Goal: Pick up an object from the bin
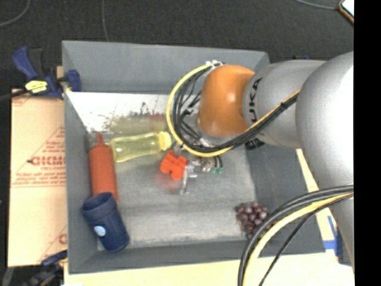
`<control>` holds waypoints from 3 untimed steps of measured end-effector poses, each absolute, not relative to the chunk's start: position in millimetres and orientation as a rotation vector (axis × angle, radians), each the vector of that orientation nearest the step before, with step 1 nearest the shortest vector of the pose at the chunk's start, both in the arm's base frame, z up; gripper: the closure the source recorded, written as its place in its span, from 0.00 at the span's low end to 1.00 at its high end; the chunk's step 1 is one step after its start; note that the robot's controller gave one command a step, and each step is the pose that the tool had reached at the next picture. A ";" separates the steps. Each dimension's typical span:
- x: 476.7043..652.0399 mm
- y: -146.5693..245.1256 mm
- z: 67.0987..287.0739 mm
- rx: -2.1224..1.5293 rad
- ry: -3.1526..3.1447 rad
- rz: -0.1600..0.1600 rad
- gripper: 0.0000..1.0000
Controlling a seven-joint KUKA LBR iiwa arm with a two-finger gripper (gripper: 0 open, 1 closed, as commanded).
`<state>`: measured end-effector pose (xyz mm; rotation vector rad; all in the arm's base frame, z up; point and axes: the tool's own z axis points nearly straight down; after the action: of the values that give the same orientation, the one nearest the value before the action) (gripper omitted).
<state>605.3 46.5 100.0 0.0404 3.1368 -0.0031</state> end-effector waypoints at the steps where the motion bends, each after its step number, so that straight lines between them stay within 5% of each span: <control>1: 620.9 67.1 73.2 -0.311 3.137 -0.024 0.00; 2: 605.7 70.5 72.9 -0.005 3.126 -0.001 1.00; 3: 605.7 70.5 72.9 -0.005 3.126 -0.001 1.00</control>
Offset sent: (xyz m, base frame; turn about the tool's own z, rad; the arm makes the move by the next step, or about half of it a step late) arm -0.0024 0.0249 -0.0300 -0.0288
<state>605.7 70.5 72.9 -0.0052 3.1263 -0.0012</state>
